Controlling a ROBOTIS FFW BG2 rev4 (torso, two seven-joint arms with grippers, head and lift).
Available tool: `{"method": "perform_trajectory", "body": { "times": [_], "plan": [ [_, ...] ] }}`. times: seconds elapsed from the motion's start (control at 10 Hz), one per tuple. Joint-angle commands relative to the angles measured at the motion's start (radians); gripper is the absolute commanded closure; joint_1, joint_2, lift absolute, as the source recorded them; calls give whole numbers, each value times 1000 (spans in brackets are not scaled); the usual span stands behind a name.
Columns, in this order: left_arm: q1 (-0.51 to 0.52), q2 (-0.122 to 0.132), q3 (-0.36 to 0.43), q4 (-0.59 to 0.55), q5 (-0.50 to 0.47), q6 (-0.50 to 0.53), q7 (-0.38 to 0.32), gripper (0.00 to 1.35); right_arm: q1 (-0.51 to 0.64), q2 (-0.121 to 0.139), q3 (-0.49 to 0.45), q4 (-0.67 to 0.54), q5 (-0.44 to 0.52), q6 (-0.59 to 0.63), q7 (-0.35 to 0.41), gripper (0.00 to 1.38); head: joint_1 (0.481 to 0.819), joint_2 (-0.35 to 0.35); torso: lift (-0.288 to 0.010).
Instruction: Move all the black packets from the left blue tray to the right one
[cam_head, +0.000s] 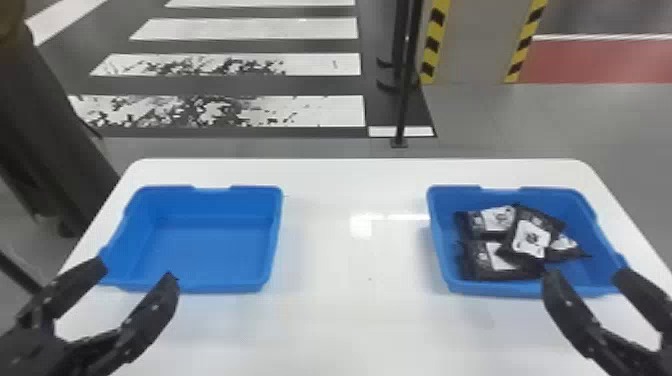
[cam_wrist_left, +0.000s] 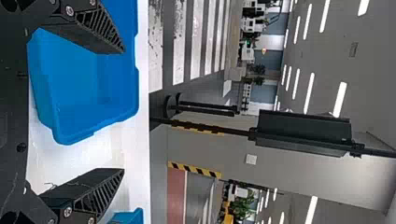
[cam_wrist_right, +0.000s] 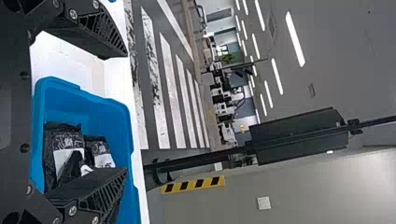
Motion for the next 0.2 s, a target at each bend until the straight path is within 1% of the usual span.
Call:
{"method": "perform_trajectory", "body": {
  "times": [0.0,0.1],
  "plan": [
    [0,-3,0,0,0,0,0,136,0,0,2,-1,-1,0,1,153,695,33,-140],
    [0,-3,0,0,0,0,0,136,0,0,2,2,-1,0,0,153,695,34,-140]
  ]
}}
